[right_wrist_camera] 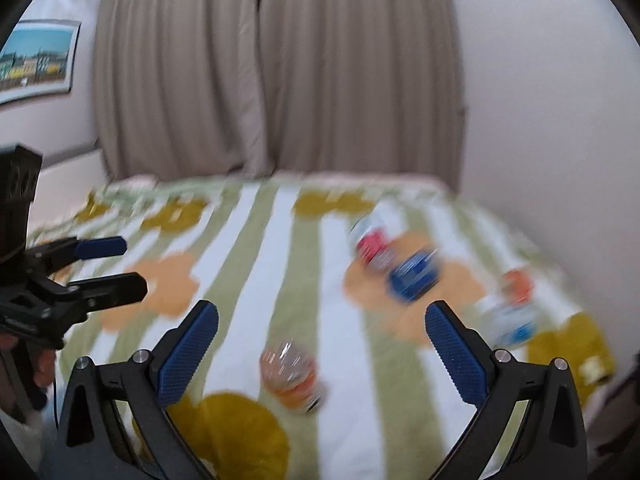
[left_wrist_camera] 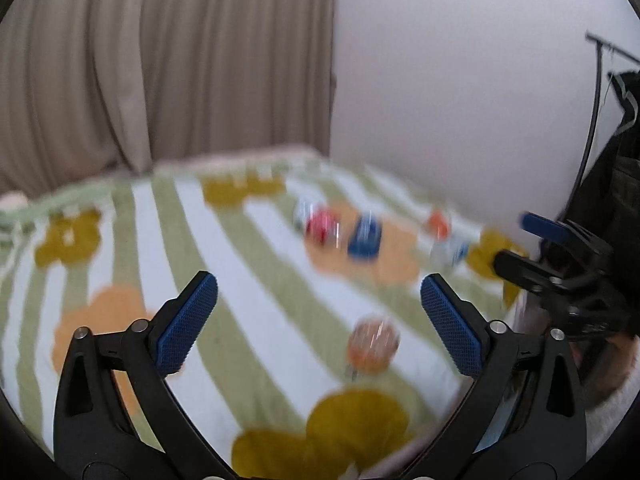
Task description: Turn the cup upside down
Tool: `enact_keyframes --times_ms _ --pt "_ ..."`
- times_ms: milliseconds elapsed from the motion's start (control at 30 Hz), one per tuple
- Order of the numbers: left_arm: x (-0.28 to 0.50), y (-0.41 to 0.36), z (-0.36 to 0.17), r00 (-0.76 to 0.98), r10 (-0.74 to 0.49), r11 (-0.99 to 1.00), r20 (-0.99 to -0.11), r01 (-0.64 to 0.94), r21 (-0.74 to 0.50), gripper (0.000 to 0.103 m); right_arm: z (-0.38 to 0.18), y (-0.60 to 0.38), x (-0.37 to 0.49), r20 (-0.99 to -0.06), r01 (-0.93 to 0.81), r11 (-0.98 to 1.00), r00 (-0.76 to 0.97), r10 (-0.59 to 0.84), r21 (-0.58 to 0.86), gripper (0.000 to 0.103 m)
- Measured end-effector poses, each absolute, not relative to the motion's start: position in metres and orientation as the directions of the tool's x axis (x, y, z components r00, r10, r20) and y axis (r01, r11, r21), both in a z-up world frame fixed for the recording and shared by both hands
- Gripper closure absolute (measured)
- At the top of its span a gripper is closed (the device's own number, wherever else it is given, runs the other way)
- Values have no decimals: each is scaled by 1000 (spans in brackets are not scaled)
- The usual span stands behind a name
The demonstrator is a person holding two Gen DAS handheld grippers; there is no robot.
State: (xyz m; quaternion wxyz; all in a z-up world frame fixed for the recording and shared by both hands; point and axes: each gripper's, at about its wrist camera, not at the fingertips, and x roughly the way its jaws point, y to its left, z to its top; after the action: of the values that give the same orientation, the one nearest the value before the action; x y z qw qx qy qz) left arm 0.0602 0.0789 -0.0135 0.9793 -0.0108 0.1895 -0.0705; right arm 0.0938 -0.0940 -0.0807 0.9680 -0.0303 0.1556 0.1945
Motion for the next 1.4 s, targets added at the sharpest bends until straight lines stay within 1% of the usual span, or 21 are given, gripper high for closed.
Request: enact_keyframes --times_ms 67,167,267,333,433,600,733,867,1400 --pt "52 70 5 945 -119 993 -305 118 -22 0 -58 -107 76 -266 -293 956 923 277 -21 0" --pt "42 59 23 965 -88 996 -248 90 -2 0 -38 -128 55 -230 -157 987 962 148 -20 0" --pt "31 49 27 974 -70 997 -215 72 4 0 -32 -149 32 -188 -40 999 981 37 -11 0" --pt "24 41 28 978 -49 998 -203 54 19 0 -34 -158 20 -181 8 1000 983 -8 -3 0" --pt "14 31 27 981 -64 998 -183 68 15 0 -39 -164 10 -186 54 998 981 -55 -11 0" --pt "5 18 28 983 -77 995 -167 86 44 0 -43 -174 1 -185 77 997 980 -73 16 0" --pt "5 15 28 978 -115 993 -173 120 16 0 -41 -179 -1 -191 123 992 974 -119 8 0" --pt "3 11 28 977 -120 992 -174 125 19 0 -40 -180 -5 -182 146 989 972 -147 -18 0" --pt "4 -4 24 977 -125 991 -173 132 32 0 -39 -182 -5 -188 147 989 971 -148 -19 0"
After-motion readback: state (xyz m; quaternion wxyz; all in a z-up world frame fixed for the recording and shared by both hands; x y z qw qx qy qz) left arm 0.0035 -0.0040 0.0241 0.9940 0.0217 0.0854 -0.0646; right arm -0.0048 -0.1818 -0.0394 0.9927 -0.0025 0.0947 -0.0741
